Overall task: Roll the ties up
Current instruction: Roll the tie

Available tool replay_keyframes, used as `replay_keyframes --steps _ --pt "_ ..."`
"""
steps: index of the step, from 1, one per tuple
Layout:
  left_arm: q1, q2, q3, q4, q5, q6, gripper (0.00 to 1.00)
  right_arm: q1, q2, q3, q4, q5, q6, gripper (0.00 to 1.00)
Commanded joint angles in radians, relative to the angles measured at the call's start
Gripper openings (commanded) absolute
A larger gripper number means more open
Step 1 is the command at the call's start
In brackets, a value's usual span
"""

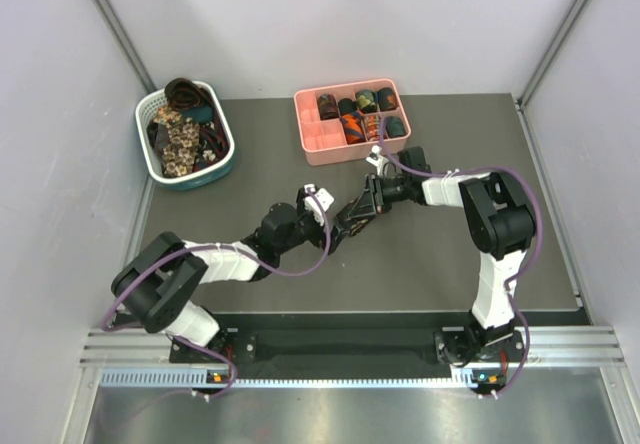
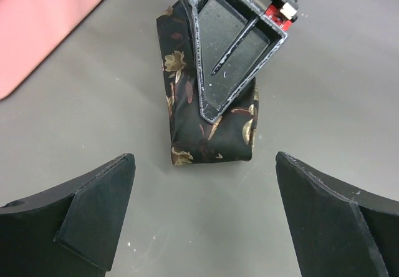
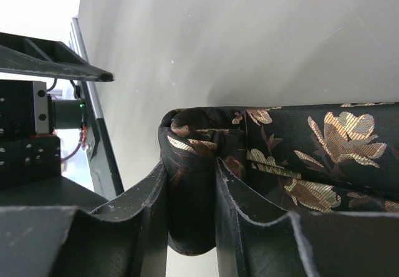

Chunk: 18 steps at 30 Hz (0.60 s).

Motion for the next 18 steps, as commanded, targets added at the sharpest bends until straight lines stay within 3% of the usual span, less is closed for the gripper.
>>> replay_keyframes --steps 1,6,18 --pt "-0.004 0.037 0.045 0.008 0.02 0.041 0.99 -0.012 0.042 -0.005 -0.032 0.132 -0.072 0.0" --pt "-0.004 0.084 0.114 -0.103 0.028 0.069 0.99 -0.007 0.042 -0.005 -0.026 0.127 -0.069 0.0" --pt "-0.005 0.206 0.18 -0.028 0.109 0.092 0.99 -0.006 0.06 0.009 -0.035 0.12 -0.069 0.0"
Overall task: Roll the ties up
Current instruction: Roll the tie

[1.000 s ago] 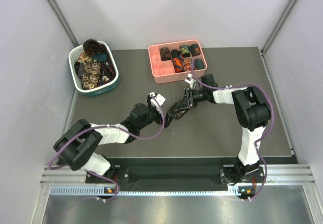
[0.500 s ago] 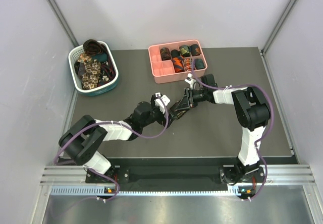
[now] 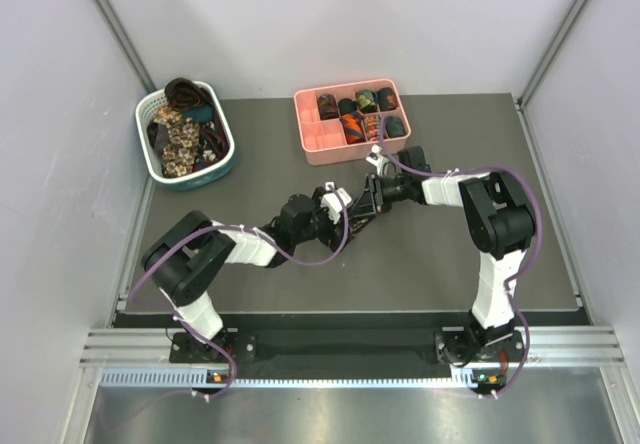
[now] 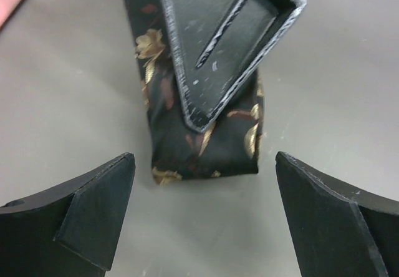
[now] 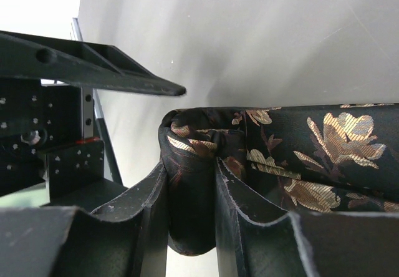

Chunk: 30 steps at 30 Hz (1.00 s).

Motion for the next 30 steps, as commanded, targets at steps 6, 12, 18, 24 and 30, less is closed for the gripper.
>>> replay_keyframes --steps 6,12,18,24,30 --pt "-0.003 0.07 0.083 0.059 0.059 0.067 0.99 -0.007 0.062 0.003 -0.028 0.114 -0.066 0.0" --pt "-0.003 0.122 0.141 -0.003 0.042 0.089 0.99 -0.007 0.066 0.005 -0.023 0.109 -0.063 0.0" --pt "-0.003 0.153 0.189 -0.064 0.01 0.087 0.99 -0.006 0.067 0.006 -0.031 0.112 -0.066 0.0" --pt "-0.006 0.154 0.201 -0.125 -0.042 0.038 0.97 -0.006 0.066 0.008 -0.032 0.114 -0.066 0.0" --pt "-0.014 0.138 0.214 -0.204 -0.074 0.015 0.98 -0.007 0.072 0.009 -0.037 0.118 -0.067 0.0"
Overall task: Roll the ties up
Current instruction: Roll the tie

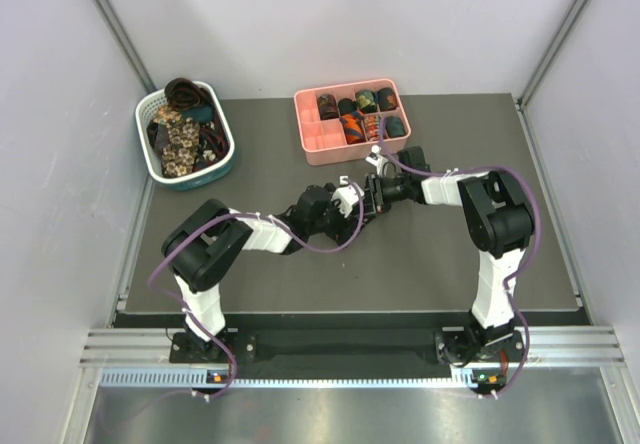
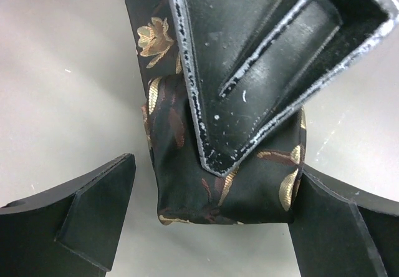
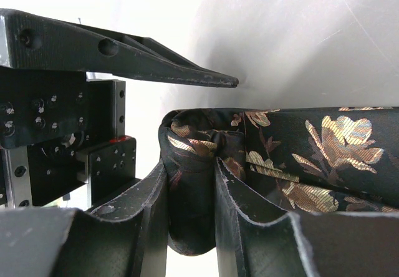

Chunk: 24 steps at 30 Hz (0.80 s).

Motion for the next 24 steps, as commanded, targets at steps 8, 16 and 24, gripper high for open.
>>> replay_keyframes --steps 8,16,24 --pt "-0.029 -0.014 0.066 -0.097 -0.048 -0.019 0.98 -0.002 0.053 0.0 -0.04 0.137 -0.071 0.0" --pt "-0.03 -0.015 0.066 -0.101 -0.056 -0.006 0.95 0.0 0.057 0.003 -0.048 0.137 -0.075 0.0" --pt "-0.029 -0.02 0.049 -0.062 -0.065 0.023 0.96 -0.002 0.082 0.018 -0.077 0.144 -0.079 0.0"
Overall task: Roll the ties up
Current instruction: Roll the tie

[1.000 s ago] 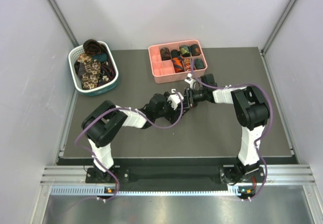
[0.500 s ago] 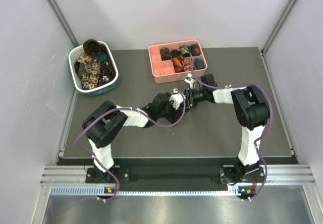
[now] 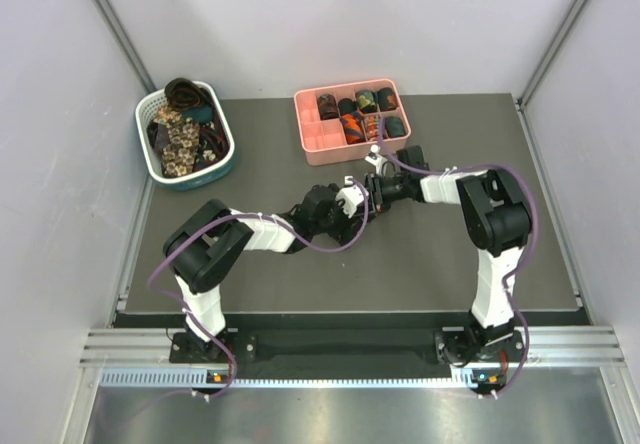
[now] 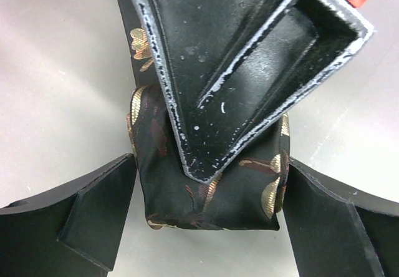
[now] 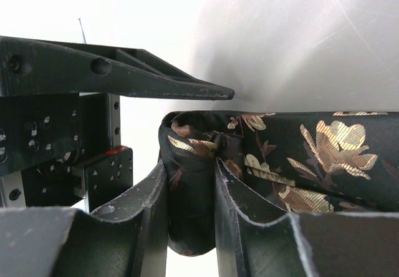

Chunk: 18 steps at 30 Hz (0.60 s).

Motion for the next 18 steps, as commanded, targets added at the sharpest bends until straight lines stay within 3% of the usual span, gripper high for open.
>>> replay_keyframes --steps 1,10,18 --pt "-0.003 -0.018 0.003 0.027 -0.016 0.033 0.96 -0.002 0.068 0.0 -0.061 0.146 -0.08 0.0" --pt "-0.002 -0.021 0.0 0.07 -0.031 0.018 0.99 -0.006 0.1 0.018 -0.102 0.168 -0.09 0.0" --pt "-0.002 -0.067 0.052 -0.03 0.004 -0.034 0.99 -0.01 0.101 -0.015 -0.015 0.004 -0.065 0.0"
